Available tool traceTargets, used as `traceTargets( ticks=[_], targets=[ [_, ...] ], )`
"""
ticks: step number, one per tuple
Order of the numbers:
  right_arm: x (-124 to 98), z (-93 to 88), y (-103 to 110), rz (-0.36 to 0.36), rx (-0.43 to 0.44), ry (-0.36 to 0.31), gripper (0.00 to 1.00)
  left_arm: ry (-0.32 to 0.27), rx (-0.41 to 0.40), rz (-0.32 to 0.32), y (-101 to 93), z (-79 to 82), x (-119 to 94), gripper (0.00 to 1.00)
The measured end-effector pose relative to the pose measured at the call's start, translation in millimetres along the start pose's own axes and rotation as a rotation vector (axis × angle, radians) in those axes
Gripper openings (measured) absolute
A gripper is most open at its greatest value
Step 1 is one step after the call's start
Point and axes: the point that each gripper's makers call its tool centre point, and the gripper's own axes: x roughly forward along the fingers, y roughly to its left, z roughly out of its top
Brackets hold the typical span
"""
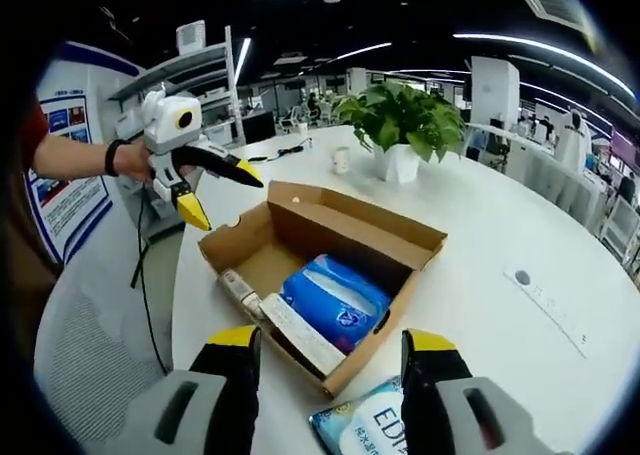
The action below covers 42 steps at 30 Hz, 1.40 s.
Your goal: Operate the shoe box by opening the lid, removing the specified soft item, and placing it in the target area until the item is outside and the box remains undamaged.
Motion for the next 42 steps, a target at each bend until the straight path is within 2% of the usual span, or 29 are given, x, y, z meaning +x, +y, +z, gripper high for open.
traceTargets(
  ticks=[7,15,18,28,30,36,38,42],
  targets=[
    [17.0,8.9,-3.0,0.031,-0.06,0.049,0.54,0.05,0.075,-0.027,-3.5,8.2,20.4,0.64],
    [38.6,21.0,-7.9,0.061,-0.132,0.092,0.53,0.14,0.142,-0.074,-4.2,6.3,49.3,0.64],
    [47.5,20.8,-9.9,0.075,-0.181,0.127,0.53,0.159,0.161,-0.082,-2.7,6.4,57.4,0.64],
    [74.7,7.9,-15.7,0.108,-0.258,0.22,0.52,0.218,0.179,-0.114,0.0,2.7,83.2,0.63],
    [78.8,4.5,-16.6,0.112,-0.294,0.243,0.52,0.233,0.18,-0.123,6.6,-1.2,93.8,0.63],
    [88.8,-0.6,-14.9,0.145,-0.365,0.281,0.55,0.286,0.168,-0.151,3.0,-14.3,107.2,0.62],
    [90.8,-1.3,-15.6,0.149,-0.374,0.287,0.55,0.295,0.166,-0.159,5.1,-21.7,112.5,0.62],
    [97.1,-3.0,-19.8,0.161,-0.387,0.305,0.55,0.311,0.165,-0.168,6.5,-25.9,119.7,0.61]
  ],
)
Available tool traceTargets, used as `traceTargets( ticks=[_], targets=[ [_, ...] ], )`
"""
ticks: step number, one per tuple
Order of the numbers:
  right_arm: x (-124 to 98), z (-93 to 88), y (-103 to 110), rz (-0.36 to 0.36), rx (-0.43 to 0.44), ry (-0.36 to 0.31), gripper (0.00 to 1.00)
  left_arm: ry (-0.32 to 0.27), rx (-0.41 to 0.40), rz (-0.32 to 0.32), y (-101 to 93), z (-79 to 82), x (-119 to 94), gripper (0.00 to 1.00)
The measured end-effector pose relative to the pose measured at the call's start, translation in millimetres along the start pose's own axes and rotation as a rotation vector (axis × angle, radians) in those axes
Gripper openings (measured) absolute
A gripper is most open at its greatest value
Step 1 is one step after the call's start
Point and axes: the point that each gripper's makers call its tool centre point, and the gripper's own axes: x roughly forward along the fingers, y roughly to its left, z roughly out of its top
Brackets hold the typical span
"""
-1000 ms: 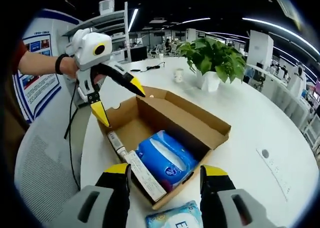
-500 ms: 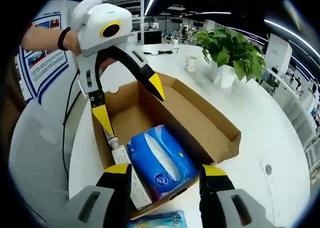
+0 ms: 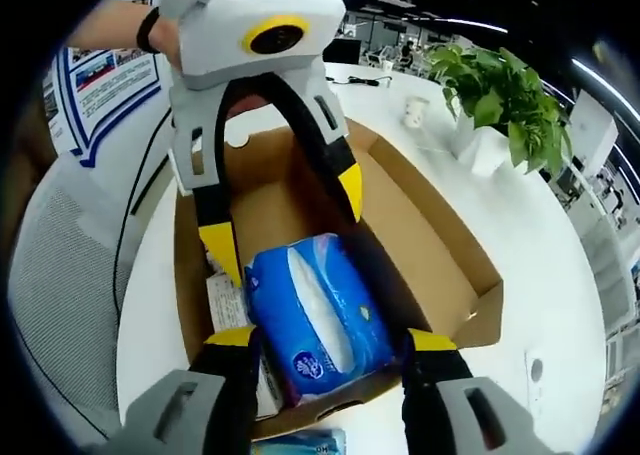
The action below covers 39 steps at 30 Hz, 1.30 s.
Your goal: Operate the shoe box by opening the lid, removing the specified soft item, and placing it in the target area until the item is outside and the box remains undamaged.
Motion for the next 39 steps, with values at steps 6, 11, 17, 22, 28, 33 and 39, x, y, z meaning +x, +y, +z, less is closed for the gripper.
traceTargets(
  ticks=[6,11,17,22,28,33,39],
  targets=[
    [10.5,-4.9,-0.4,0.03,-0.014,0.027,0.57,0.03,0.033,-0.009,-2.8,-4.2,12.6,0.6],
    [19.5,-9.9,5.2,0.064,-0.08,0.061,0.59,0.052,0.076,-0.015,-5.0,-5.9,22.8,0.59],
    [31.8,-13.4,7.4,0.078,-0.114,0.089,0.59,0.077,0.112,-0.036,-8.2,-8.2,36.3,0.6],
    [38.6,-19.9,9.4,0.08,-0.156,0.117,0.57,0.103,0.148,-0.039,-9.4,-16.0,43.4,0.62],
    [39.7,-20.0,12.2,0.084,-0.146,0.108,0.53,0.101,0.138,-0.033,-9.9,-26.0,39.3,0.56],
    [39.7,-17.6,19.1,0.099,-0.163,0.102,0.53,0.108,0.151,-0.056,-15.2,-35.4,31.5,0.54],
    [43.7,-10.1,28.2,0.118,-0.222,0.103,0.57,0.116,0.19,-0.068,-17.0,-42.4,22.5,0.55]
  ],
)
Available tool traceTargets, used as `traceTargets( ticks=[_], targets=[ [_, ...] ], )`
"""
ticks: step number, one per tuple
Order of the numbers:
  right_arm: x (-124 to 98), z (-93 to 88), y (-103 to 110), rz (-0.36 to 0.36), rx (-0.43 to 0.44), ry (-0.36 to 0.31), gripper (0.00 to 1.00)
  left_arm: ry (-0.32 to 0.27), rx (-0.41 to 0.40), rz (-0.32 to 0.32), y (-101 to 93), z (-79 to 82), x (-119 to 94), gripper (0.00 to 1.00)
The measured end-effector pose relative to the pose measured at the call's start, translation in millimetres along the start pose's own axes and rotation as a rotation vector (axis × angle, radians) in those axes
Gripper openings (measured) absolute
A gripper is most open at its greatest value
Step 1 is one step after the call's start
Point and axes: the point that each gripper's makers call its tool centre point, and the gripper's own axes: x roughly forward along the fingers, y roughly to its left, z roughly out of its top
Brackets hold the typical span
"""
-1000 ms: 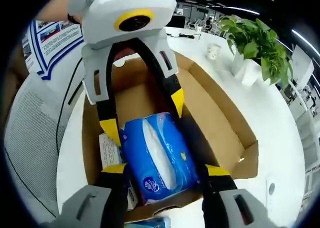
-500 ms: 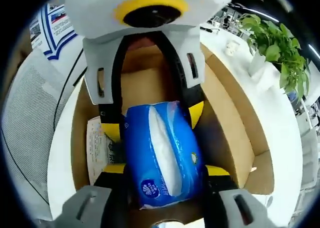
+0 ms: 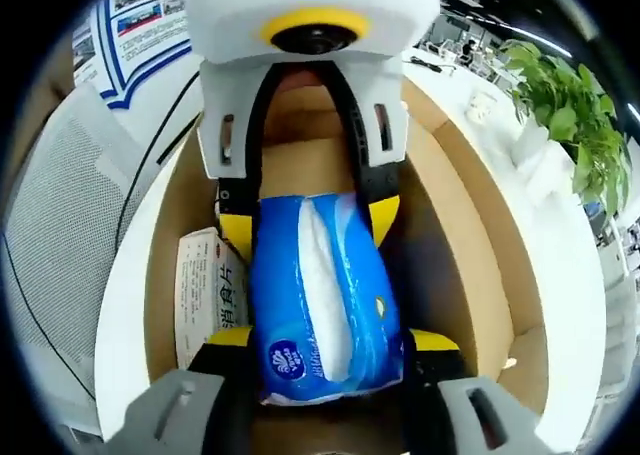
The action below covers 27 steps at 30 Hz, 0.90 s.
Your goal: Operate the shoe box by opening the lid, removing the specified soft item, and placing it in the target area until the item is outside and the box remains undamaged.
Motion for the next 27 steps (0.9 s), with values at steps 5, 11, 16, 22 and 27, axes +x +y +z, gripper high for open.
traceTargets(
  ticks=[5,11,16,22,27],
  targets=[
    [4.6,3.1,-2.2,0.008,-0.005,0.006,0.61,-0.024,-0.02,0.018,5.8,3.4,0.7,0.64],
    [9.3,2.4,-2.1,0.018,-0.022,0.024,0.63,-0.021,-0.03,0.003,2.5,3.0,4.8,0.64],
    [12.7,0.9,-1.7,0.024,-0.024,0.03,0.63,0.002,-0.008,-0.006,-6.1,1.8,7.5,0.67],
    [21.3,-1.4,-0.3,0.038,-0.04,0.048,0.63,0.005,-0.022,-0.017,-2.5,-1.5,15.2,0.67],
    [27.5,-2.8,1.4,0.049,-0.059,0.063,0.64,0.009,-0.03,-0.025,-1.9,-5.0,25.3,0.67]
  ],
)
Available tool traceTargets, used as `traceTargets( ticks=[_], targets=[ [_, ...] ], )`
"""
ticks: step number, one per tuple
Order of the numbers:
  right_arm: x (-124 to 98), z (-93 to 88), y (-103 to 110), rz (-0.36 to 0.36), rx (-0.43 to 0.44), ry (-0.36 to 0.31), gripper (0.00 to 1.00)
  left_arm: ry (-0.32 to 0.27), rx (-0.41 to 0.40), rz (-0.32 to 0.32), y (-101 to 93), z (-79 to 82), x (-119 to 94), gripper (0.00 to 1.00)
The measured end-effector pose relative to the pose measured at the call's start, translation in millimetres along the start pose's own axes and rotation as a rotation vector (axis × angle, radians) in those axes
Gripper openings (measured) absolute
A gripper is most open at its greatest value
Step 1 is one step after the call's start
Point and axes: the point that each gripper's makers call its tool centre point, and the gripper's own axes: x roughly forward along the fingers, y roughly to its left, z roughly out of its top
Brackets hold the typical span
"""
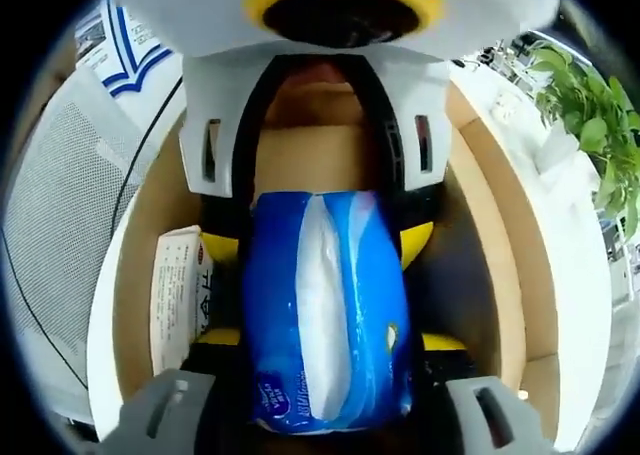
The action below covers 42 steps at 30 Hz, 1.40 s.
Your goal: Operate the shoe box by opening the lid, removing the specified soft item, and placing it in the target area until the item is outside and the box remains undamaged.
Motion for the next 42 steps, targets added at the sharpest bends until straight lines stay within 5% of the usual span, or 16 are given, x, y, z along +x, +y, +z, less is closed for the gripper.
traceTargets(
  ticks=[12,17,26,42],
  targets=[
    [11.0,-2.5,3.8,0.046,0.007,0.022,0.64,-0.058,-0.008,0.006,-0.1,-1.1,4.6,0.66],
    [10.2,-0.8,5.3,0.047,0.009,0.018,0.56,-0.087,-0.014,0.01,-3.9,1.5,-0.5,0.61],
    [4.1,3.0,8.9,0.032,0.019,0.006,0.45,-0.08,-0.019,0.008,-5.1,4.0,-5.2,0.49],
    [-18.5,24.0,7.0,-0.018,0.02,-0.053,0.43,-0.078,0.015,0.023,-1.5,15.9,-34.1,0.47]
  ],
)
